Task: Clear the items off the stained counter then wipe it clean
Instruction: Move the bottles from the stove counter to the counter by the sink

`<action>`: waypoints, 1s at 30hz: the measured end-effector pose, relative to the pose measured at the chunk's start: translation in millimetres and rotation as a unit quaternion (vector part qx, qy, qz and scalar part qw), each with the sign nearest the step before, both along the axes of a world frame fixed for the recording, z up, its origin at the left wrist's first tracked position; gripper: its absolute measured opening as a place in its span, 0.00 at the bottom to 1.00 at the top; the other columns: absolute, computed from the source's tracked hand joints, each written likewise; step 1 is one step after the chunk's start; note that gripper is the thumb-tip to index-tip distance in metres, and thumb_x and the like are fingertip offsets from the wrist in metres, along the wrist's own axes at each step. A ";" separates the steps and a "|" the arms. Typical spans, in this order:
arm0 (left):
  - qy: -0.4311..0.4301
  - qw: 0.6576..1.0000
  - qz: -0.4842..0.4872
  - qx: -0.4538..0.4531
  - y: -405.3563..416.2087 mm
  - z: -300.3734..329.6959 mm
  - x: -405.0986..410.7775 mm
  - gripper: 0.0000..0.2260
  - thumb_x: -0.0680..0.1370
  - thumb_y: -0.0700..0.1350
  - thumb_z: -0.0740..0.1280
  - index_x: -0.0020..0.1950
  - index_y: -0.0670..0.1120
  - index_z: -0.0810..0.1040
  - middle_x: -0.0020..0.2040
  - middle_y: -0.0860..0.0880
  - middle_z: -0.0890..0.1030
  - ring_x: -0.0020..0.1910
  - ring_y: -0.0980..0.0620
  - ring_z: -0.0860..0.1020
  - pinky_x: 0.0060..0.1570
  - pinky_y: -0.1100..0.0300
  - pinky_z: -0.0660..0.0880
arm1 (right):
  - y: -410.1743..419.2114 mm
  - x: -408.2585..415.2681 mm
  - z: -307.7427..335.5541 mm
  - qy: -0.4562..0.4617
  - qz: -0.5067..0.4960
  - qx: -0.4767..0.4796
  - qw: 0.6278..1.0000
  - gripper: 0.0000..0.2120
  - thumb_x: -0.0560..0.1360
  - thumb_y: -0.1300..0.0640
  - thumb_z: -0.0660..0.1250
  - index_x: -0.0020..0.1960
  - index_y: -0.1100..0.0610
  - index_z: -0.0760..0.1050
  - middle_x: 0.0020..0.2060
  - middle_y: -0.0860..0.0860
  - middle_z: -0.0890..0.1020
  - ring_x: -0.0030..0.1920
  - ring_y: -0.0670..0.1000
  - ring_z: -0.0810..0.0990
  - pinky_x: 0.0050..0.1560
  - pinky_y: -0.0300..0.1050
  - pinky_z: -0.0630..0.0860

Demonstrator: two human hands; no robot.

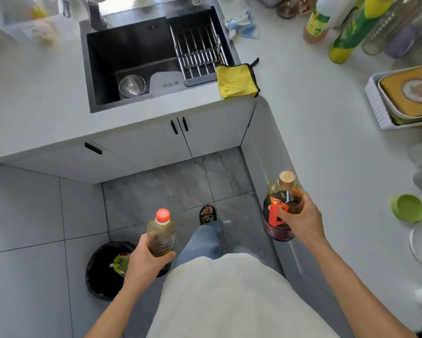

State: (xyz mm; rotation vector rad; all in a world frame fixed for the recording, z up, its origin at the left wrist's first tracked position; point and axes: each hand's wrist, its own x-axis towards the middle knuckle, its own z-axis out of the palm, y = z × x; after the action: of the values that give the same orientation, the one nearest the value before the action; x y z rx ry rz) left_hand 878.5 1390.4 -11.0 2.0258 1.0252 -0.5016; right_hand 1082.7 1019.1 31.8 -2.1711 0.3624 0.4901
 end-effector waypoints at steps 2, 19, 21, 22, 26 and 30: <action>-0.002 1.000 -0.027 -0.006 12.9 3.1 42.2 0.29 0.61 0.60 0.81 0.57 0.62 0.72 0.50 0.61 0.83 0.49 0.62 0.81 0.43 0.62 0.75 | 6.7 11.5 -0.7 0.006 -0.005 -0.004 1.000 0.29 0.68 0.48 0.82 0.60 0.33 0.70 0.48 0.29 0.78 0.51 0.46 0.80 0.44 0.33 0.74; -0.086 0.972 -0.211 -0.054 16.2 32.5 348.4 0.32 0.64 0.62 0.81 0.63 0.70 0.70 0.55 0.66 0.82 0.54 0.67 0.80 0.49 0.69 0.73 | -10.5 89.1 7.7 0.056 -0.150 -0.018 0.987 0.29 0.68 0.59 0.81 0.62 0.40 0.74 0.50 0.38 0.82 0.54 0.51 0.82 0.53 0.46 0.75; -0.084 0.973 -0.209 -0.046 16.7 35.3 365.3 0.30 0.63 0.63 0.81 0.59 0.74 0.70 0.54 0.68 0.82 0.53 0.71 0.79 0.49 0.69 0.73 | -9.8 113.0 15.4 0.046 -0.157 -0.007 0.987 0.29 0.67 0.59 0.81 0.61 0.38 0.73 0.50 0.35 0.81 0.53 0.48 0.82 0.51 0.43 0.74; -0.084 0.973 -0.210 -0.042 17.7 37.1 372.7 0.30 0.62 0.64 0.81 0.58 0.76 0.69 0.52 0.69 0.82 0.53 0.74 0.78 0.49 0.69 0.73 | -9.3 125.3 18.7 0.041 -0.161 0.001 0.986 0.29 0.67 0.59 0.80 0.60 0.37 0.74 0.50 0.35 0.82 0.53 0.45 0.83 0.49 0.41 0.75; -0.094 0.969 -0.225 -0.032 21.1 47.7 397.2 0.32 0.61 0.65 0.81 0.58 0.79 0.68 0.53 0.80 0.77 0.53 0.79 0.76 0.47 0.70 0.73 | -2.8 178.1 33.4 0.012 -0.162 0.031 0.986 0.27 0.67 0.60 0.78 0.58 0.36 0.76 0.50 0.36 0.85 0.51 0.37 0.82 0.51 0.40 0.78; -0.122 0.965 -0.228 -0.027 18.3 65.9 432.6 0.31 0.61 0.64 0.80 0.59 0.77 0.69 0.53 0.80 0.78 0.53 0.76 0.78 0.47 0.68 0.75 | 4.7 231.1 48.8 -0.023 -0.158 0.048 0.986 0.28 0.67 0.58 0.79 0.62 0.38 0.76 0.52 0.38 0.85 0.53 0.39 0.82 0.53 0.41 0.78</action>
State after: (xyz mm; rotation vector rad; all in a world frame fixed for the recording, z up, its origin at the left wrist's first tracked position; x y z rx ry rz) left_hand 1311.1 1408.6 55.0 2.2110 0.3880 -0.4909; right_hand 1313.8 1023.8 80.7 -1.9798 0.6321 0.2730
